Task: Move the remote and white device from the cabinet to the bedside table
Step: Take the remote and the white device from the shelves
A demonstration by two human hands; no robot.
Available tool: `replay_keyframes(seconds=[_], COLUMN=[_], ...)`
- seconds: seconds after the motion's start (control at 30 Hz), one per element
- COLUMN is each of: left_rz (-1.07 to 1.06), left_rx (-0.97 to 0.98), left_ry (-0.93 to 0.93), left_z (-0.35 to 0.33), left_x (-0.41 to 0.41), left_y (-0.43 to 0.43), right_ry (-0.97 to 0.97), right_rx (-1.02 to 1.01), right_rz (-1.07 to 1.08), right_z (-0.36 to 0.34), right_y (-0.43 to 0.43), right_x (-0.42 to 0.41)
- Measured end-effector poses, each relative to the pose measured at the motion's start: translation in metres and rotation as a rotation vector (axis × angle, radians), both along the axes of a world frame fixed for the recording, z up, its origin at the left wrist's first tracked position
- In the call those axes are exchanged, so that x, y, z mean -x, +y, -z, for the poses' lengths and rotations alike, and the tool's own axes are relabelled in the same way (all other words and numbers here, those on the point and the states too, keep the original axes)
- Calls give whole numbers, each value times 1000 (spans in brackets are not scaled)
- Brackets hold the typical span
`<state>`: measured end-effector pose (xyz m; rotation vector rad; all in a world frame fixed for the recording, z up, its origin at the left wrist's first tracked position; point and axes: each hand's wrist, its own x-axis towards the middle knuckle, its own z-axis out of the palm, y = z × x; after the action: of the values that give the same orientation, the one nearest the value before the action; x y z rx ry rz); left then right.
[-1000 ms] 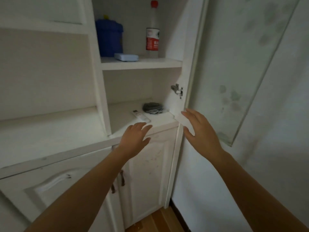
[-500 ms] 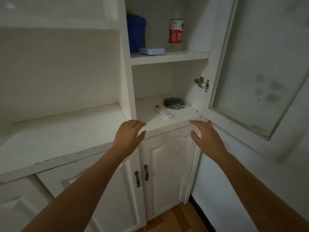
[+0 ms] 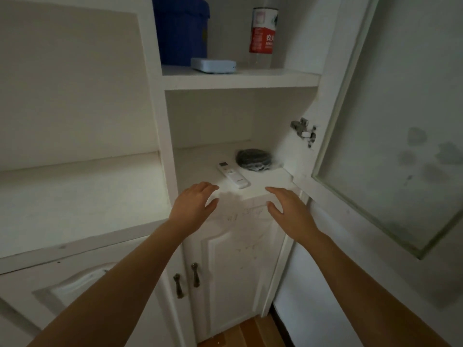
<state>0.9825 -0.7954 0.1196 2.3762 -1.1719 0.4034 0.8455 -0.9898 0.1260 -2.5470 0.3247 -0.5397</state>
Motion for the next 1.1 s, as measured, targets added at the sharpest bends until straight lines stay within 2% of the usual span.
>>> replay_keyframes(seconds=[0.2,0.47,0.73,1.1], left_rz=[-164,-361,-408,-412], left_rx=[-66,-136,13,-44], left_ry=[102,221,104,-1], left_z=[2,30,44,48], left_x=[-23,-36,-43,-44], left_y=[-38,-44,-46,-44], right_ry=[0,78,126,138], right_rx=[16,12,8,139], right_rz=[-97,-224,-242,-145], right_z=[-2,6,13,24], right_y=[-44,-43,-42,-19], right_x=[-51,-110,-142,-170])
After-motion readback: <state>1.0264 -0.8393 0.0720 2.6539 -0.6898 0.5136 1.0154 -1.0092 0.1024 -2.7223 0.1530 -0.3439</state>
